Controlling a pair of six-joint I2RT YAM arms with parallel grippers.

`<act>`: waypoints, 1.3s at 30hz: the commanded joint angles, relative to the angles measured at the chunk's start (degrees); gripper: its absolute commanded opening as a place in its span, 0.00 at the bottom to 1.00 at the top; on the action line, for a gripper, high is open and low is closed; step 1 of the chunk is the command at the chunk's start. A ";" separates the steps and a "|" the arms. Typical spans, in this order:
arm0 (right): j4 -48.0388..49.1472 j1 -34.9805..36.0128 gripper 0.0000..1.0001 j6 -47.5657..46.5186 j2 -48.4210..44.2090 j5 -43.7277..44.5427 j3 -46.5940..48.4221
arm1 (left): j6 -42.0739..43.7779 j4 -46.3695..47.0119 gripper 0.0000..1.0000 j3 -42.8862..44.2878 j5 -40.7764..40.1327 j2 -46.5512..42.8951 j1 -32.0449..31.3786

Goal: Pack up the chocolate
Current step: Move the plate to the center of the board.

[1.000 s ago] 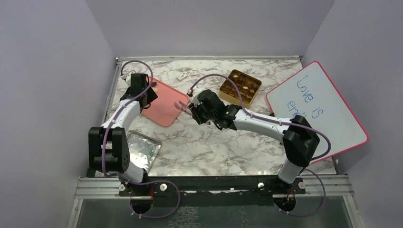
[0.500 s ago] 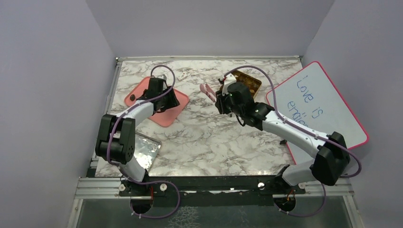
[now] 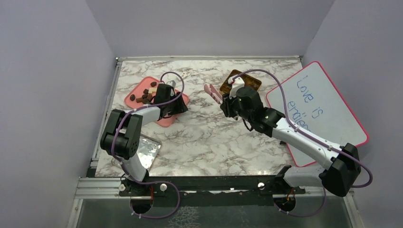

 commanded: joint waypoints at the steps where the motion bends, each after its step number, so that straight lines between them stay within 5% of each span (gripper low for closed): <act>1: 0.33 -0.50 0.36 0.64 -3.51 0.49 -0.42 | -2.12 2.22 0.56 -3.16 1.66 -0.13 -3.03; 17: -0.08 -0.50 0.36 1.92 -3.10 0.88 -2.50 | -13.75 14.12 0.55 -11.64 3.81 -8.77 -10.11; 28: 2.38 -0.35 0.36 4.56 3.55 -4.69 -0.56 | -2.59 -4.70 0.66 -4.96 -15.42 -30.37 -10.11; 33: 4.17 1.41 0.36 6.80 8.20 -5.18 1.35 | 1.94 -10.49 0.98 -4.30 -18.75 -41.65 -10.11; 39: 5.88 4.89 0.36 9.23 15.92 -5.70 5.90 | 8.26 -17.51 0.99 -4.34 -22.16 -54.78 -10.11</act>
